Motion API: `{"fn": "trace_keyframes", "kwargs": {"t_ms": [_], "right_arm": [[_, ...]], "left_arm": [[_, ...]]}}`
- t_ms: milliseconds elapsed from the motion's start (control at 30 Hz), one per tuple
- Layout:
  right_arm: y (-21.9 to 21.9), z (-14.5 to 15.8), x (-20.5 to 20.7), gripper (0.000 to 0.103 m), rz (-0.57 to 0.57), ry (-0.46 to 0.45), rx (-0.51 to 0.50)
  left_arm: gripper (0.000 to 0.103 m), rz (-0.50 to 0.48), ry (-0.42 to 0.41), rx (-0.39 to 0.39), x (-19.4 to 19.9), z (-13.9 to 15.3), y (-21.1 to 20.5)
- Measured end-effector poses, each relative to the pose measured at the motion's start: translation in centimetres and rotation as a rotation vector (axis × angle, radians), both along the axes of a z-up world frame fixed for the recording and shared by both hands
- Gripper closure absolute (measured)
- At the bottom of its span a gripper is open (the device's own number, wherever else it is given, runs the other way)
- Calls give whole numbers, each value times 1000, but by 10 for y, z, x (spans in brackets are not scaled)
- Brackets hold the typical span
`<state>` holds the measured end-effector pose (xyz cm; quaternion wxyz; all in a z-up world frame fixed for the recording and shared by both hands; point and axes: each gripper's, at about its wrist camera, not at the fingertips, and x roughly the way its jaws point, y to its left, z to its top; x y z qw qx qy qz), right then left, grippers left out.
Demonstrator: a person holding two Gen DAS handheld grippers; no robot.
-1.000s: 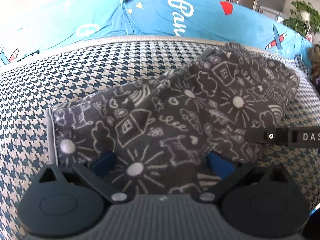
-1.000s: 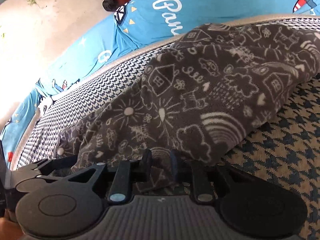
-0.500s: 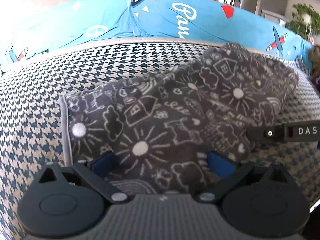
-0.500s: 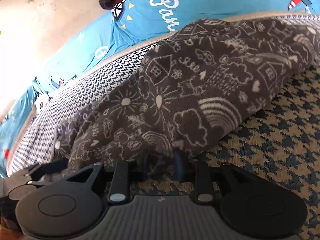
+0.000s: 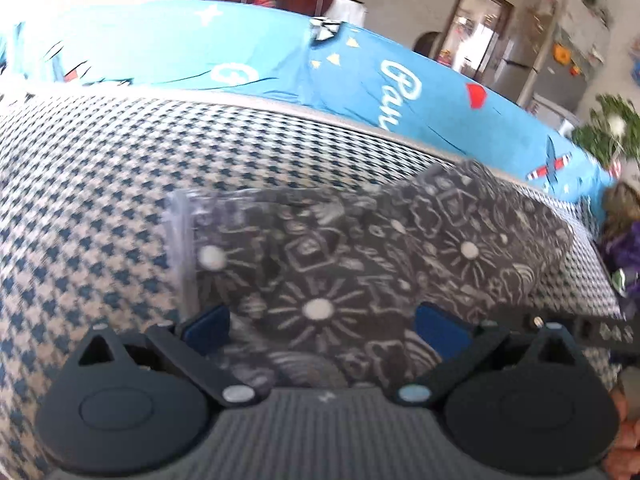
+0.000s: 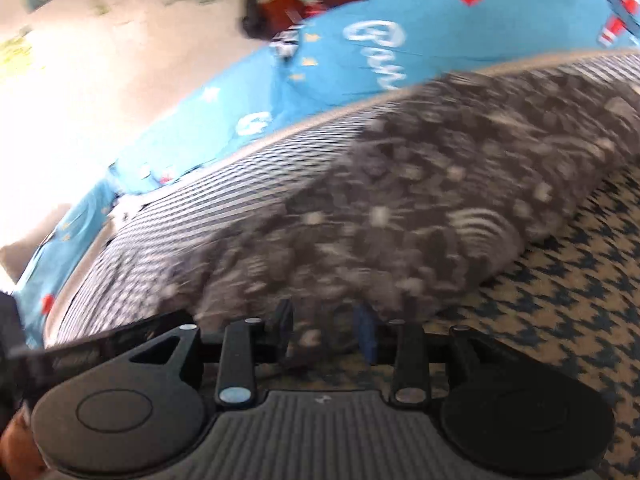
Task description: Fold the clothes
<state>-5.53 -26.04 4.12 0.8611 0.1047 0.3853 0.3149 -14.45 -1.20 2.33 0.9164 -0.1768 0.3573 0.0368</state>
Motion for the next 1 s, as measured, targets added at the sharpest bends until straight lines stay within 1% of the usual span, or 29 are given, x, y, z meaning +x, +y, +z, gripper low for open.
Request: {"fn": "trace_keyframes", "kwargs": {"t_ms": [33, 200, 267, 433, 600, 700, 800, 867, 900, 1000], "right_arm": [[5, 3, -5, 62, 32, -22, -6], [41, 14, -33, 60, 187, -166, -86], [55, 14, -41, 54, 245, -216, -119], [81, 11, -58, 51, 354, -270, -160], [101, 4, -76, 50, 435, -348, -222], [110, 0, -87, 46, 479, -416, -272], [118, -5, -94, 44, 522, -476, -327], [122, -9, -99, 37, 547, -521, -370], [125, -12, -101, 35, 558, -545, -392], [133, -18, -106, 35, 602, -621, -463]], "left_arm": [[0, 10, 1, -20, -2, 0, 5], [0, 69, 16, -98, -9, -2, 24], [0, 98, 25, -124, -11, -3, 32], [0, 155, 55, -208, -16, -12, 50], [0, 178, 63, -278, -19, -18, 62], [0, 180, 66, -298, -20, -19, 65], [0, 176, 77, -298, -20, -18, 65], [0, 174, 85, -296, -20, -18, 65], [0, 173, 89, -295, -19, -18, 65], [0, 168, 103, -292, -14, -18, 66]]}}
